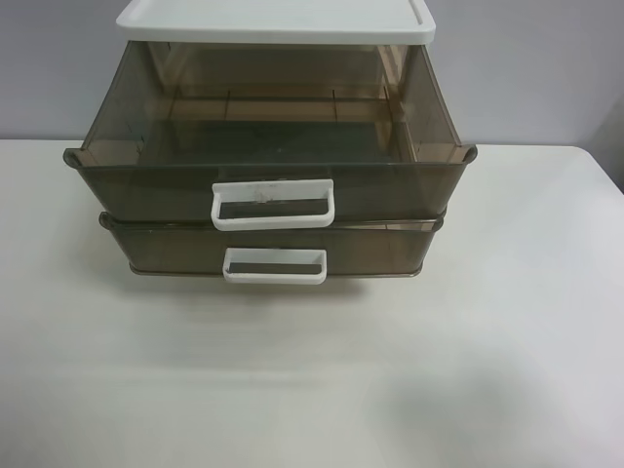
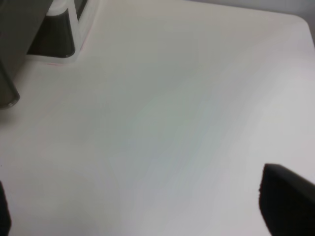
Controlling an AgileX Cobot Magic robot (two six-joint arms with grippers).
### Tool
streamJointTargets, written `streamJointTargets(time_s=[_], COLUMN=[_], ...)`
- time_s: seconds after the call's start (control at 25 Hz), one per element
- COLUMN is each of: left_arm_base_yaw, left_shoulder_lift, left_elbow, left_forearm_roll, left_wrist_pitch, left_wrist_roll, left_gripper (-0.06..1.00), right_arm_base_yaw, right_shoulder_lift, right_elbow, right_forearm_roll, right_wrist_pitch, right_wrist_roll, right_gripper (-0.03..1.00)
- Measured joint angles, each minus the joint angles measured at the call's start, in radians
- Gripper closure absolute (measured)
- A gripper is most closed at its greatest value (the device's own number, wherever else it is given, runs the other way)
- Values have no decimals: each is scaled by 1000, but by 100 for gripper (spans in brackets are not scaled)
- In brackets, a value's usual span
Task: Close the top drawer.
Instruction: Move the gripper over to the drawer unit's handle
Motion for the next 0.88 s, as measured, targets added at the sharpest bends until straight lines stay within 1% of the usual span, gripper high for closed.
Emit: streamJointTargets(time_s=[0.56,0.68,0.76,0.88], left_arm_base_yaw=[0,0,0,0], left_shoulder_lift=[0,0,0,0], left_elbow=[0,0,0,0], left_forearm_roll=[0,0,0,0], left_wrist_pitch=[0,0,0,0], left_wrist_roll=[0,0,0,0], left_gripper=[-5,-5,-5,-5], right_arm_base_yaw=[0,0,2,52], right_shoulder_lift=[4,91,197,350], right_elbow=[0,-48,-111,-212], right_forearm_roll=[0,11,46,112], right_wrist_pitch=[2,19,19,-5], right_wrist_roll=[-1,-28,-67,-119], right_gripper=[-3,-3,-3,-3])
